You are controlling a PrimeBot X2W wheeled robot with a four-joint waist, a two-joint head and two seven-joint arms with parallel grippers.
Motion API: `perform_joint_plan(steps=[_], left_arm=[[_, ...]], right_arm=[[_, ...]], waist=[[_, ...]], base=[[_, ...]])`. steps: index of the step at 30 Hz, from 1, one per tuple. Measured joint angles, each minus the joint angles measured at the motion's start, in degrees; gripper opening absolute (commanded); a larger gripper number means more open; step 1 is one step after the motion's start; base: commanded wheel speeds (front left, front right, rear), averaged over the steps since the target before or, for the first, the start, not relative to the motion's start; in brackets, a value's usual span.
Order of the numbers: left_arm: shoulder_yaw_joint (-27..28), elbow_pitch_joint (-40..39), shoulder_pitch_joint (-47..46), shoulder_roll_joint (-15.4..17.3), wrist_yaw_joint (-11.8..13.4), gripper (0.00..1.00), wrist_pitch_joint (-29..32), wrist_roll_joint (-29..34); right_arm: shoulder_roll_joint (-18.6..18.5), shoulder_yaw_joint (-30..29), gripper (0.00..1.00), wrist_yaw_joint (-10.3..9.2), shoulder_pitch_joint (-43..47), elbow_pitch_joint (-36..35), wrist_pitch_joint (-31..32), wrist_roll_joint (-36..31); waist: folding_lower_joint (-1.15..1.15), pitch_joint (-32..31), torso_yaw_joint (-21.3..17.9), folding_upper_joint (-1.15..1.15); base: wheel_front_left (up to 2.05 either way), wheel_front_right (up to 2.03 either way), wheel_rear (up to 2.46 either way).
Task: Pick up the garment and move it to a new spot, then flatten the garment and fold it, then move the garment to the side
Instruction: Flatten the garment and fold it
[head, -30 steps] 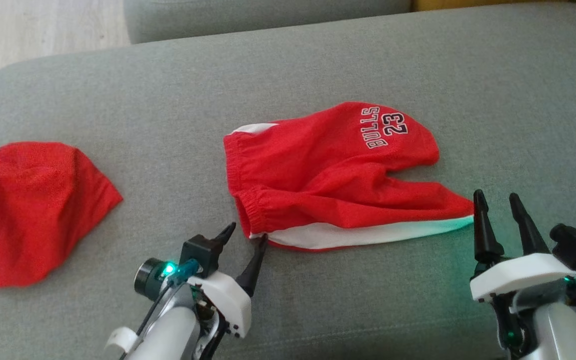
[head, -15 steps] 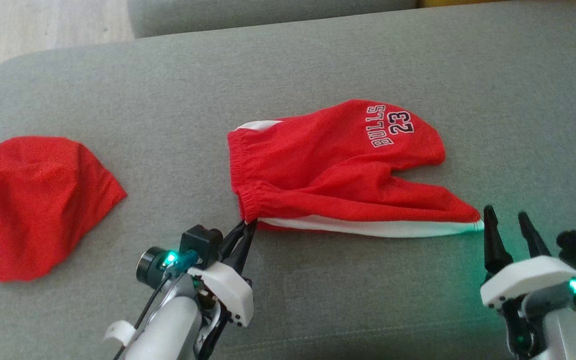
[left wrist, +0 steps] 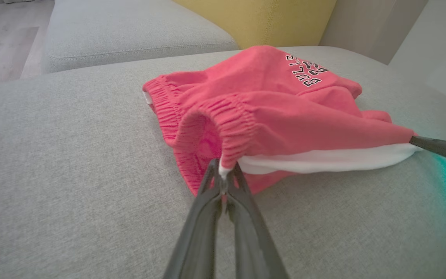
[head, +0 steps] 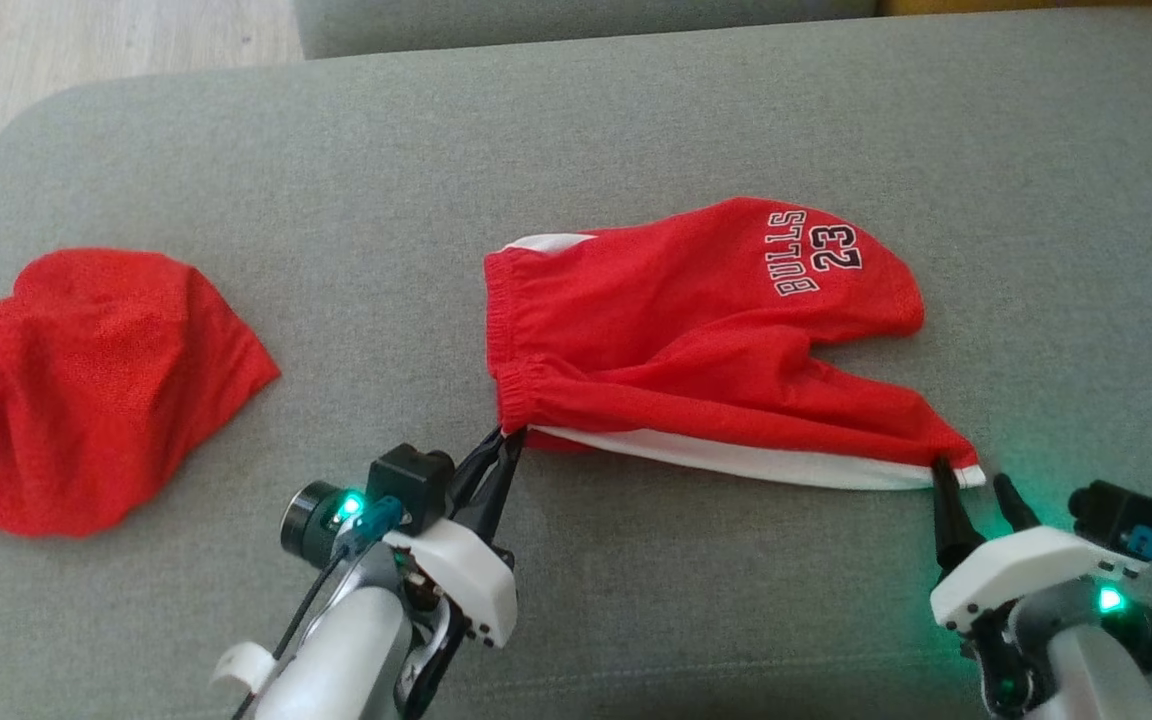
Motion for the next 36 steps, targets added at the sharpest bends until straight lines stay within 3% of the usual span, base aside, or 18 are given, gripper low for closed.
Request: perform_joint_plan(steps=[4, 5, 6, 7, 13, 17, 22, 28, 36], left_arm=[[-0.13, -0.03, -0.01, 0.04, 0.21, 0.00, -0.01, 0.00], [-0.16, -0.03, -0.01, 0.07, 0.21, 0.00, -0.01, 0.00], [-0.18, -0.03, -0.01, 0.12, 0.22, 0.00, -0.01, -0.01], [-0.20, -0.02, -0.01, 0.19, 0.22, 0.00, -0.01, -0.01], [-0.26, -0.37, -0.02, 0.93, 0.75, 0.00, 0.01, -0.43], [-0.24, -2.85, -0.69, 2.57, 1.12, 0.00, 0.37, -0.34], [-0.12, -7.82, -5.35, 2.80, 0.64, 0.00, 3.92, -0.58], [2.22, -14.63, -12.13, 2.46, 1.52, 0.00, 7.46, -1.78], [4.81, -23.68, -12.26, 2.49, 3.54, 0.00, 11.39, -5.20]], right_arm=[[-0.01, 0.07, 1.00, 0.00, -1.87, 2.68, -1.33, 0.22], [-0.02, 0.16, 0.92, 0.00, -2.27, 3.28, -1.58, 0.22], [-0.02, 0.37, 0.29, 0.00, -2.69, 3.86, -1.64, 0.22], [-0.11, 0.81, 0.00, 0.00, -2.96, 4.09, -1.66, 0.46], [-0.05, 6.15, 0.00, 0.00, -3.36, 1.25, -4.54, 5.03], [-0.07, 8.88, 0.00, 0.00, -4.32, -6.65, -6.53, 7.21], [-0.12, 8.14, 0.00, 0.00, -5.65, -18.89, -7.64, 7.22], [-0.13, 7.47, 0.00, 0.00, -6.65, -31.18, -2.78, 7.21], [-0.15, 4.92, 0.00, 0.00, -6.81, -40.21, 2.52, 6.69]], waist=[[0.00, 0.15, 0.02, 0.00], [0.00, 0.12, 0.03, 0.00], [0.00, 0.10, 0.04, 0.00], [0.00, 0.07, 0.05, 0.00], [0.00, -0.91, -0.21, 0.00], [0.00, -2.25, -0.66, 0.00], [0.00, -5.14, -0.48, 0.00], [0.00, -9.26, -0.24, 0.00], [0.00, -12.26, -0.48, 0.00]], base=[[0.00, 0.00, 0.00], [0.00, 0.00, 0.00], [0.00, 0.00, 0.00], [0.00, 0.00, 0.00], [0.00, 0.00, 0.00], [0.00, 0.00, 0.00], [0.00, 0.00, 0.00], [0.00, 0.00, 0.00], [0.00, 0.00, 0.00]])
